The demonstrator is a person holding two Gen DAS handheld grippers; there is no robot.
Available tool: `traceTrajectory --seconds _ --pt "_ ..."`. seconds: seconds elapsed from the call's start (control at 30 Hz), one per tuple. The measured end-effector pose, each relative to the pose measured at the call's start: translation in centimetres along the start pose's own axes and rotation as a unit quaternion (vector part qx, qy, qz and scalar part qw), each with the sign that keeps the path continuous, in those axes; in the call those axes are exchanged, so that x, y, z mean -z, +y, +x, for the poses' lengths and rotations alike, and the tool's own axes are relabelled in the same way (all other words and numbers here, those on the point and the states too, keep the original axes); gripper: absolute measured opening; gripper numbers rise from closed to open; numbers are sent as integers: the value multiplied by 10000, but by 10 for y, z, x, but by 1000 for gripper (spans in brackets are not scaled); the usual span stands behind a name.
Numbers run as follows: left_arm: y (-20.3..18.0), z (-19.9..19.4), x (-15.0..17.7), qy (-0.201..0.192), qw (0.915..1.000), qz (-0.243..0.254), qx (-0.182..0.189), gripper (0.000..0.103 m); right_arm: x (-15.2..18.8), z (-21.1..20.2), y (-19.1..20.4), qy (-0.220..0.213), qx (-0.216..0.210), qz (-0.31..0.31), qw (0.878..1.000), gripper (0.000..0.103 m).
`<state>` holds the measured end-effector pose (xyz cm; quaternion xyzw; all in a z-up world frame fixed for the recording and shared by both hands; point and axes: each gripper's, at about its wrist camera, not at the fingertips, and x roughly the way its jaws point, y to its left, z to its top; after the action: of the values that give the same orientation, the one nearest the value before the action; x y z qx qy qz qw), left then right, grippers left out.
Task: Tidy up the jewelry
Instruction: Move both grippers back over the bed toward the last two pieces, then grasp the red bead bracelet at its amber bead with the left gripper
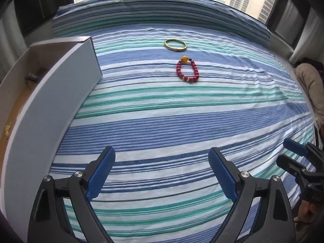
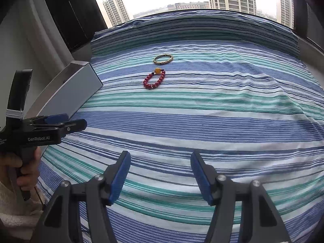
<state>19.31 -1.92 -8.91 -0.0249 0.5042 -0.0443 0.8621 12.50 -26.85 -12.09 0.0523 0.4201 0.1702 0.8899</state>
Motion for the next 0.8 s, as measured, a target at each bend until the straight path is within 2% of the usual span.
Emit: traceTrajectory --seconds 0.2,0.37,0.47,0.57,0.6,0.67,0.73,0.8 --pt "-5 21 -19 73 9999 146 -6 94 6 5 -8 59 -145 201 9997 63" --pt "-6 46 -66 114 9985 469 271 94 8 9 -12 129 -270 329 9990 63" --pt "-10 64 -104 144 9948 866 522 94 7 8 -13 124 -348 385 9986 63" --pt "-22 83 -132 116 9867 1548 486 93 6 7 -15 105 -444 431 9980 63" --pt "-27 89 -138 87 9833 1770 426 92 6 7 -15 98 -474 453 9978 63" --pt "-33 104 -146 120 9775 2053 477 83 5 6 -17 91 -527 495 9973 63" --pt "-34 122 -153 300 9755 2077 666 75 5 6 -18 92 -567 530 9969 63" --pt "-32 138 -159 401 9762 1998 739 71 4 8 -20 111 -597 566 9965 63"
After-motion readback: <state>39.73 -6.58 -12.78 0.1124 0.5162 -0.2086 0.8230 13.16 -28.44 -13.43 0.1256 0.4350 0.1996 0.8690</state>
